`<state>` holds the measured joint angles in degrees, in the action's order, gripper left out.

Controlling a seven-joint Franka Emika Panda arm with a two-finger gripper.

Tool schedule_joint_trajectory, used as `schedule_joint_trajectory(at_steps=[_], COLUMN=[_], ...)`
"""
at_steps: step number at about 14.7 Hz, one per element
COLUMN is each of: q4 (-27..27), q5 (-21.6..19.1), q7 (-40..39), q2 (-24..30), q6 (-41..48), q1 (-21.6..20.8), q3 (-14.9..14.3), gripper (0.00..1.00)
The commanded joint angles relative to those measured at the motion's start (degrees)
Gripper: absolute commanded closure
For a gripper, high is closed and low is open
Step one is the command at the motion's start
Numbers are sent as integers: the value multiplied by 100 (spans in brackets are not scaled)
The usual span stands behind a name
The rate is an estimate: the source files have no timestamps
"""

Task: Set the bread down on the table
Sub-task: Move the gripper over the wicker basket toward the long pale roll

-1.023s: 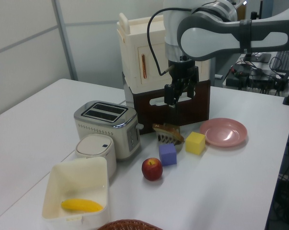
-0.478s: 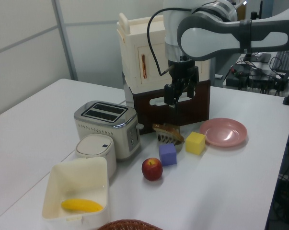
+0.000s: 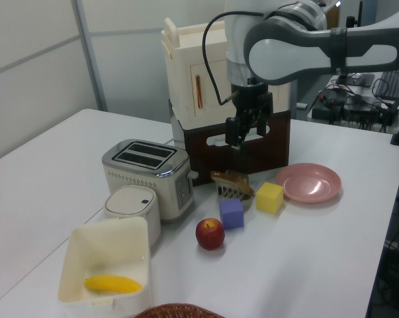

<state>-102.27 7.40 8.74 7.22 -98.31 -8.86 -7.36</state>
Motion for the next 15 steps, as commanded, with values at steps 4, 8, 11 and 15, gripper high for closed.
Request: schedule_joint_trajectory(at_steps=[4, 8, 11, 15], q4=[-38, -47, -65, -231], q5=[-98, -98, -98, -89], q7=[304, 260, 234, 242], q2=[-291, -379, -467, -704], q6=[-338, -329, -320, -320], q1=[-1186, -2074, -2689, -3586], q3=[-29, -11, -3, -3], gripper=[0, 0, 0, 0])
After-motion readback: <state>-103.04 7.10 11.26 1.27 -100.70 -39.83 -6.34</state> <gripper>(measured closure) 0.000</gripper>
